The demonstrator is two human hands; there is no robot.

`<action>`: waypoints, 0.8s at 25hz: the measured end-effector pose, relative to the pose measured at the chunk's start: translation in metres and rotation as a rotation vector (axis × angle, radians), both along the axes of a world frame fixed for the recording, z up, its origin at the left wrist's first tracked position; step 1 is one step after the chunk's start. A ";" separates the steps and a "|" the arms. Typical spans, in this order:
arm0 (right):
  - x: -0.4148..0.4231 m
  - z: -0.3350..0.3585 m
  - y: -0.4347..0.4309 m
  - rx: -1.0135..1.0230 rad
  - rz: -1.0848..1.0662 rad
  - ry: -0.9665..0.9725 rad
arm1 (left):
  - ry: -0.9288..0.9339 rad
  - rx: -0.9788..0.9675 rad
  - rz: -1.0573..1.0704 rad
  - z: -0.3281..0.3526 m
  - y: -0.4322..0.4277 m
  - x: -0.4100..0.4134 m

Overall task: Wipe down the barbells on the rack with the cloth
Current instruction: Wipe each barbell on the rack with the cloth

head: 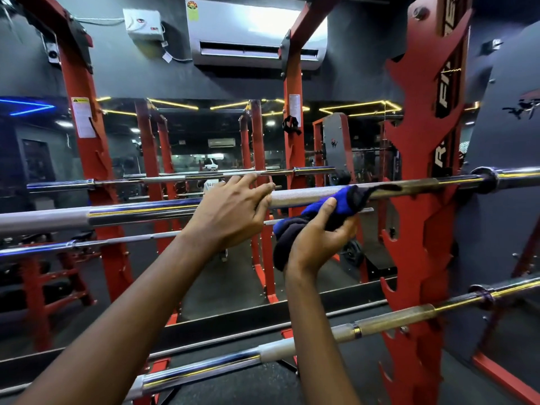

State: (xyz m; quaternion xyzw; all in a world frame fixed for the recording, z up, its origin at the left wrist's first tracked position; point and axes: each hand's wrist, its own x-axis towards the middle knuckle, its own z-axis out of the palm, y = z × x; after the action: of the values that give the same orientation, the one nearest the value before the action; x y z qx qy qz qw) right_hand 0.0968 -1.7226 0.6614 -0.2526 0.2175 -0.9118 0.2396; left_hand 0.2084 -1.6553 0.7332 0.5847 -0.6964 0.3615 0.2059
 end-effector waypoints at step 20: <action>-0.135 0.033 -0.062 0.066 -0.576 1.091 | -0.145 0.063 0.062 -0.014 -0.045 -0.078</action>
State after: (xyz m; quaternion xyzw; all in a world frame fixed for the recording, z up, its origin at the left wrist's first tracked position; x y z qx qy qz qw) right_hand -0.0386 -1.7843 0.6944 -0.6061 0.3962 -0.6723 -0.1543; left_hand 0.1306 -1.7002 0.7190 0.5844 -0.7022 0.3871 0.1251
